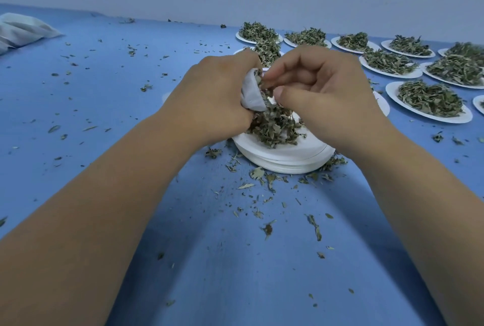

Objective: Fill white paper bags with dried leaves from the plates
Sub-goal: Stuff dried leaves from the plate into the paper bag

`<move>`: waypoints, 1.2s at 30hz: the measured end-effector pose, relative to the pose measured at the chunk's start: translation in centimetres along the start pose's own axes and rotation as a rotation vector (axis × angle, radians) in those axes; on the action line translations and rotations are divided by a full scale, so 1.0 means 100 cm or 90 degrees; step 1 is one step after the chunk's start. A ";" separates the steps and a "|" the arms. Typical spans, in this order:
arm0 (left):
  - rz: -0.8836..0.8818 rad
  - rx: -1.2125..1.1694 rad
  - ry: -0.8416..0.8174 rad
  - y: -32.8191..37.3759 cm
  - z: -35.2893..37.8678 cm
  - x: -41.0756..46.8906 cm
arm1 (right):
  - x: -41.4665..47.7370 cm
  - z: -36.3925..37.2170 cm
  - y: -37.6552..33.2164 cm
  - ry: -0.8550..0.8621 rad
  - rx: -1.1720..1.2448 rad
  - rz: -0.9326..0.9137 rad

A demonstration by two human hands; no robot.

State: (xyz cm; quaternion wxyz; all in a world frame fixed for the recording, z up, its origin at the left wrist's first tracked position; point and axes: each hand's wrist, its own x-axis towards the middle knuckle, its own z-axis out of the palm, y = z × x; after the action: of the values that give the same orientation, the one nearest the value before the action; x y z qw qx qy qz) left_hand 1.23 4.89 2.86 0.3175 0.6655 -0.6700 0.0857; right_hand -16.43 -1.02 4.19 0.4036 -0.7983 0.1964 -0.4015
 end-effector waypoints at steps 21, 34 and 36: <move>-0.037 -0.042 0.019 -0.002 -0.001 0.003 | -0.003 -0.001 -0.008 0.073 -0.049 -0.019; -0.090 -0.083 0.066 -0.005 0.001 0.004 | -0.003 -0.006 -0.002 0.071 -0.118 -0.066; -0.117 -0.107 0.069 -0.007 0.001 0.005 | -0.003 -0.006 0.001 -0.030 -0.176 -0.050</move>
State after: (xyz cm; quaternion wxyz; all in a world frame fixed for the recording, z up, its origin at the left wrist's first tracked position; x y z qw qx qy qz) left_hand 1.89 4.30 2.84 0.4146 0.6894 -0.5930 0.0354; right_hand -17.14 -1.19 4.17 0.2782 -0.8624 0.2091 -0.3675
